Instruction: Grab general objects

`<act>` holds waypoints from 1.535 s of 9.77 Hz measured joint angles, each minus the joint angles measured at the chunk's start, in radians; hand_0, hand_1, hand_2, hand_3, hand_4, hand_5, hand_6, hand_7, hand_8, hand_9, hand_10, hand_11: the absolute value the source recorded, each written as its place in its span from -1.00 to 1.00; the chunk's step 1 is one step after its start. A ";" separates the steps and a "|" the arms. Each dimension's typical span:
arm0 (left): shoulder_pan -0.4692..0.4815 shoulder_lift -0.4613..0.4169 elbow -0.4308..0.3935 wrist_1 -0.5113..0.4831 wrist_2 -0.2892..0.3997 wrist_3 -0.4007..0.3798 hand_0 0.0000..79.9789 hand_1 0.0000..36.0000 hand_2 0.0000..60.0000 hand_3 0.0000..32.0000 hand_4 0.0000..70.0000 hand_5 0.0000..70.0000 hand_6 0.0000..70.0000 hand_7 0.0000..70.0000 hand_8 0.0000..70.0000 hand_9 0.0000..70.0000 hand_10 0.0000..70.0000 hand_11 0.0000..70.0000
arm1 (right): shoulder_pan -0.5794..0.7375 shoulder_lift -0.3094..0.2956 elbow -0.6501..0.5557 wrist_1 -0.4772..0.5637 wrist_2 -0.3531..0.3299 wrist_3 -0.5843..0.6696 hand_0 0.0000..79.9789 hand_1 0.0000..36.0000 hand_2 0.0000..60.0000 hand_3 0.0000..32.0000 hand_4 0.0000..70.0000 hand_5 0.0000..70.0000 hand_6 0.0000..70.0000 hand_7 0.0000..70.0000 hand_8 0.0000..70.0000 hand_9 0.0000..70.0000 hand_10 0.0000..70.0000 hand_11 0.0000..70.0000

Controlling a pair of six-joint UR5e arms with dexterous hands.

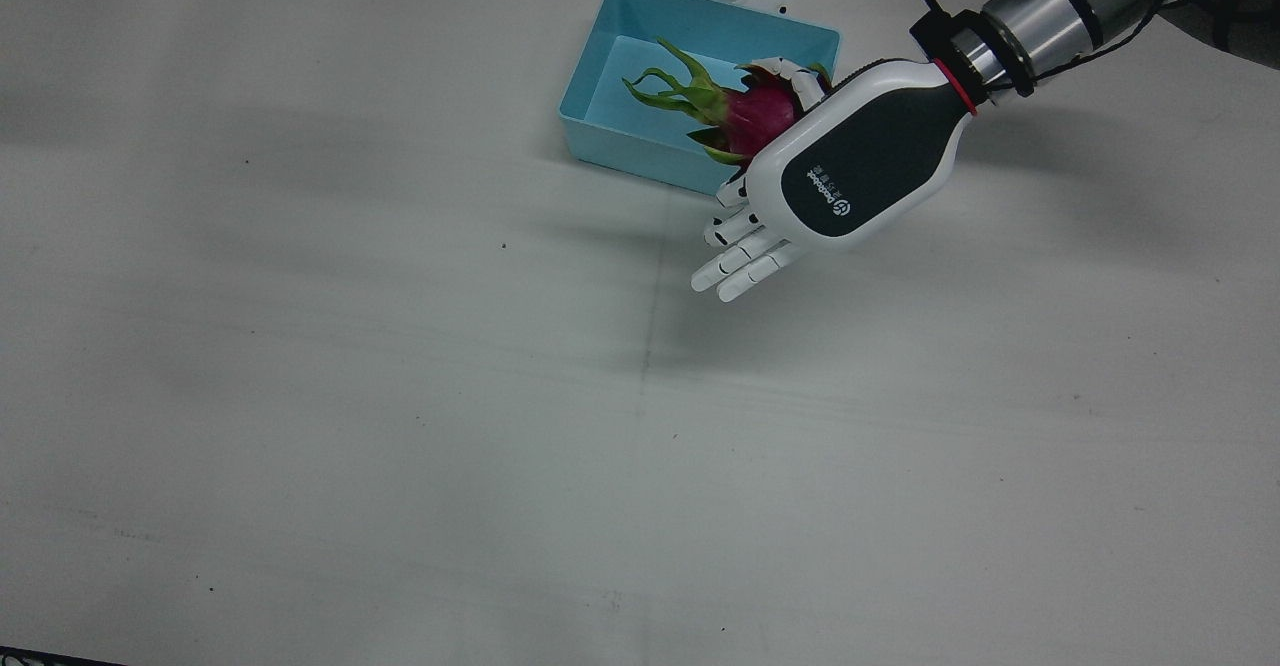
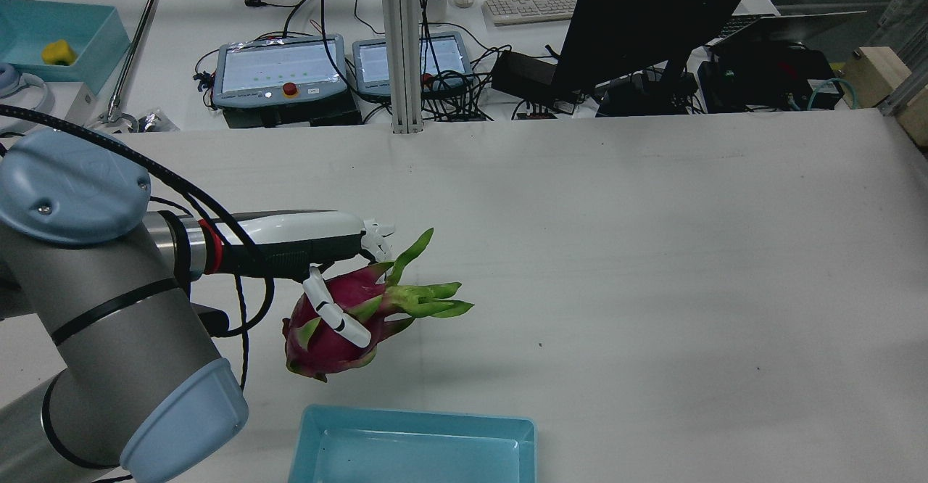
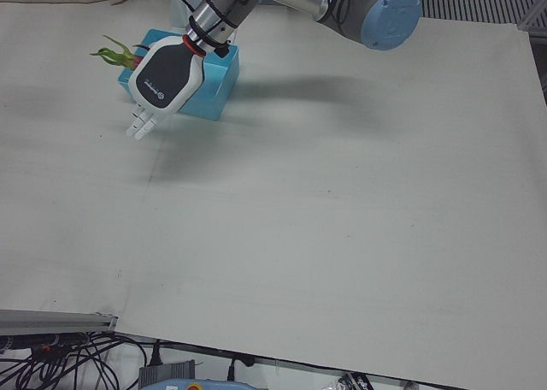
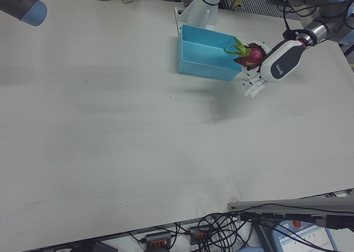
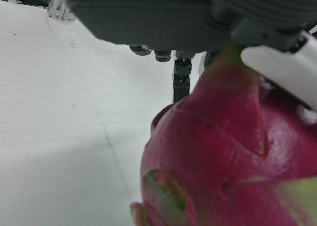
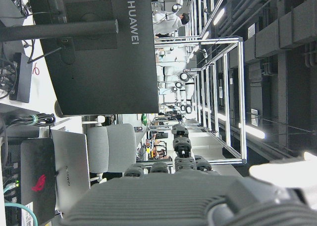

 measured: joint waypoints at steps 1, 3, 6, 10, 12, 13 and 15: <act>0.002 -0.029 0.000 0.026 0.027 -0.043 0.33 1.00 1.00 -1.00 1.00 1.00 -0.56 0.17 -0.94 -0.81 -1.00 -1.00 | 0.000 0.000 0.000 0.000 0.000 0.000 -1.00 -1.00 -1.00 -1.00 -1.00 -1.00 -1.00 -1.00 -1.00 -1.00 -1.00 -1.00; 0.005 -0.048 -0.003 0.066 0.058 -0.078 0.32 1.00 1.00 -1.00 1.00 1.00 -0.56 0.17 -0.94 -0.81 -1.00 -1.00 | 0.000 0.000 0.000 0.000 0.000 0.000 -1.00 -1.00 -1.00 -1.00 -1.00 -1.00 -1.00 -1.00 -1.00 -1.00 -1.00 -1.00; 0.024 0.023 -0.033 0.067 0.096 -0.082 0.33 1.00 1.00 -1.00 1.00 1.00 -0.51 0.22 -0.93 -0.80 -1.00 -1.00 | 0.000 0.000 0.000 0.000 0.000 0.000 -1.00 -1.00 -1.00 -1.00 -1.00 -1.00 -1.00 -1.00 -1.00 -1.00 -1.00 -1.00; 0.068 0.100 -0.071 0.060 0.102 -0.083 0.34 1.00 1.00 -1.00 1.00 1.00 -0.48 0.28 -0.93 -0.79 -1.00 -1.00 | 0.000 0.000 0.000 0.000 0.000 0.000 -1.00 -1.00 -1.00 -1.00 -1.00 -1.00 -1.00 -1.00 -1.00 -1.00 -1.00 -1.00; 0.092 0.107 -0.073 0.064 0.100 -0.088 0.35 0.86 1.00 -1.00 1.00 1.00 -0.51 0.26 -0.93 -0.79 -1.00 -1.00 | 0.000 0.000 0.000 0.000 0.000 0.000 -1.00 -1.00 -1.00 -1.00 -1.00 -1.00 -1.00 -1.00 -1.00 -1.00 -1.00 -1.00; 0.098 0.110 -0.074 0.067 0.100 -0.090 0.35 0.36 0.52 -1.00 1.00 1.00 -0.62 0.11 -0.95 -0.82 -1.00 -1.00 | 0.000 0.000 0.000 0.000 0.000 0.000 -1.00 -1.00 -1.00 -1.00 -1.00 -1.00 -1.00 -1.00 -1.00 -1.00 -1.00 -1.00; 0.105 0.112 -0.075 0.072 0.102 -0.109 0.21 -0.41 -1.00 -1.00 0.25 0.90 -0.90 -0.21 -1.00 -0.88 -1.00 -1.00 | 0.000 0.000 0.000 0.000 0.000 0.000 -1.00 -1.00 -1.00 -1.00 -1.00 -1.00 -1.00 -1.00 -1.00 -1.00 -1.00 -1.00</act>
